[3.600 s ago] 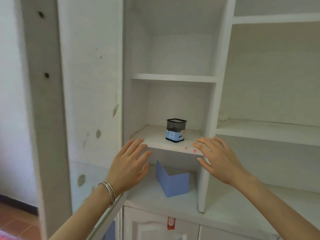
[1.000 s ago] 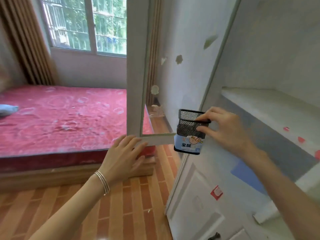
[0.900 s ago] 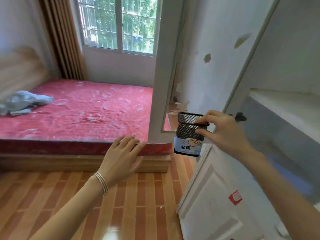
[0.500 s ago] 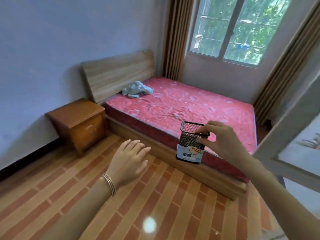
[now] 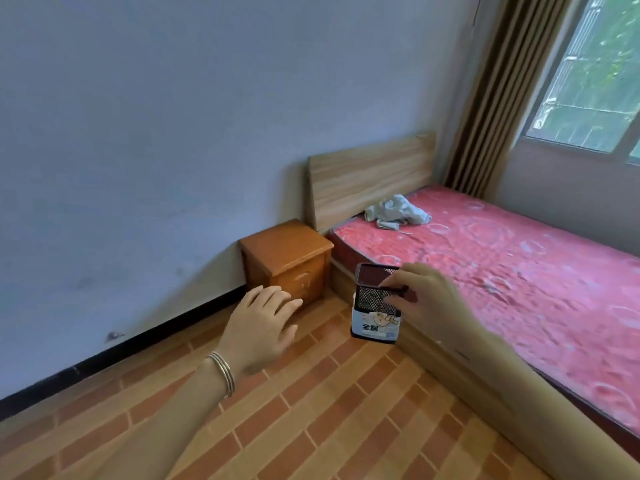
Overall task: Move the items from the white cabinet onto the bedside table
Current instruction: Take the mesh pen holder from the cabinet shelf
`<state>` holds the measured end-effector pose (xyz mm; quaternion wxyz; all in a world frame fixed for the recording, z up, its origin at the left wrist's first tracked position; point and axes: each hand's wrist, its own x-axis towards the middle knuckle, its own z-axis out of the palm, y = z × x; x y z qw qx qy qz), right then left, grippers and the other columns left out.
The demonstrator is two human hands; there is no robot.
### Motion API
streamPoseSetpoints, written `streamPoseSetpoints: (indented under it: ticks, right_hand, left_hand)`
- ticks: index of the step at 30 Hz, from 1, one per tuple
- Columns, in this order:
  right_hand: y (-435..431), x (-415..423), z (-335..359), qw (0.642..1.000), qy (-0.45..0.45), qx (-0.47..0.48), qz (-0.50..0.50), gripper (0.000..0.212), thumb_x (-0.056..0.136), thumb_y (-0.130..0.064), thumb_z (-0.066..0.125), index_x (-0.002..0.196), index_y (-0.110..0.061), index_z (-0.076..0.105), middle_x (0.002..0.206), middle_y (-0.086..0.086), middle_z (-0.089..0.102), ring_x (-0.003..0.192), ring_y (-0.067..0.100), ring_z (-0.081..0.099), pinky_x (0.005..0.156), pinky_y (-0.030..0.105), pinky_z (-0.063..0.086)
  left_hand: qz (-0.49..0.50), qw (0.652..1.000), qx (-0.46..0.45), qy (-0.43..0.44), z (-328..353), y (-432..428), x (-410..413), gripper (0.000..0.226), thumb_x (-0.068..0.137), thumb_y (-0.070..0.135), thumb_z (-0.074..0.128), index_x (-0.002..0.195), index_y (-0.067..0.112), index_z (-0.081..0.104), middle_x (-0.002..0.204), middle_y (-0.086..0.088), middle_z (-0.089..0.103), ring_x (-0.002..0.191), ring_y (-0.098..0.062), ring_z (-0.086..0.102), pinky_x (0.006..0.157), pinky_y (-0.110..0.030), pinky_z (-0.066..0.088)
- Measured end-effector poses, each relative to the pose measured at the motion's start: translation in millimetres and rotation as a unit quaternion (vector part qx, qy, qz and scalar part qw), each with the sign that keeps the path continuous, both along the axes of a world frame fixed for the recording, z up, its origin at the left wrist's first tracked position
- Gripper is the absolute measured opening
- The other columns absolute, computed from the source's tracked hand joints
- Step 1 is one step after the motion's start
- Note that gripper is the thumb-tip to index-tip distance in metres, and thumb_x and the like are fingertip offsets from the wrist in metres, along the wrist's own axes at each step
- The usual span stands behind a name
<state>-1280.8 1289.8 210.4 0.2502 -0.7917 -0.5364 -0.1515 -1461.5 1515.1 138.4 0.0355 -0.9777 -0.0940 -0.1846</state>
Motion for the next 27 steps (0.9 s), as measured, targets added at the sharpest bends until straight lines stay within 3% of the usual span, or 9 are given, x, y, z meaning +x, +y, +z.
streamPoseSetpoints:
  ticks: [5, 12, 15, 21, 27]
  right_hand:
    - [80, 12, -11, 0.999, -0.006, -0.011, 0.038, 0.022, 0.066, -0.008, 0.08, 0.084, -0.015, 0.07, 0.076, -0.003, 0.061, 0.068, 0.014, 0.049, 0.057, 0.022, 0.036]
    - [168, 64, -34, 0.997, 0.008, -0.051, 0.064, 0.02, 0.068, -0.014, 0.079, 0.086, -0.019, 0.07, 0.081, -0.004, 0.064, 0.073, 0.019, 0.058, 0.059, 0.028, 0.04]
    - [206, 102, -42, 0.995, 0.003, -0.061, 0.077, 0.02, 0.069, -0.015, 0.079, 0.086, -0.02, 0.07, 0.081, -0.005, 0.064, 0.073, 0.018, 0.058, 0.058, 0.024, 0.034]
    - [287, 202, -31, 0.99, -0.002, -0.07, 0.126, 0.02, 0.069, -0.014, 0.079, 0.086, -0.019, 0.07, 0.08, -0.004, 0.062, 0.072, 0.018, 0.056, 0.057, 0.027, 0.039]
    - [368, 283, -20, 0.983, -0.009, -0.061, 0.173, 0.017, 0.07, -0.012, 0.078, 0.084, -0.016, 0.07, 0.082, -0.002, 0.063, 0.077, 0.02, 0.056, 0.058, 0.027, 0.039]
  left_hand:
    - [0.042, 0.999, -0.008, 0.005, -15, 66, -9, 0.044, 0.085, 0.039, 0.041, 0.113, 0.017, 0.067, 0.109, -0.003, 0.065, 0.107, -0.024, 0.057, 0.098, -0.038, 0.033]
    - [0.075, 0.997, -0.027, 0.008, -47, 124, 22, 0.043, 0.083, 0.04, 0.043, 0.111, 0.018, 0.068, 0.108, -0.003, 0.065, 0.106, -0.024, 0.058, 0.097, -0.038, 0.034]
    - [0.104, 0.994, -0.032, 0.012, -53, 155, 54, 0.044, 0.083, 0.039, 0.042, 0.112, 0.018, 0.068, 0.11, -0.004, 0.066, 0.105, -0.025, 0.059, 0.096, -0.038, 0.034]
    - [0.151, 0.987, -0.043, 0.022, -34, 214, 145, 0.048, 0.085, 0.039, 0.038, 0.119, 0.019, 0.064, 0.121, -0.005, 0.062, 0.114, -0.025, 0.055, 0.098, -0.044, 0.044]
    - [0.21, 0.976, -0.05, 0.035, -28, 266, 225, 0.053, 0.088, 0.043, 0.031, 0.127, 0.021, 0.06, 0.131, -0.005, 0.057, 0.122, -0.028, 0.052, 0.098, -0.049, 0.044]
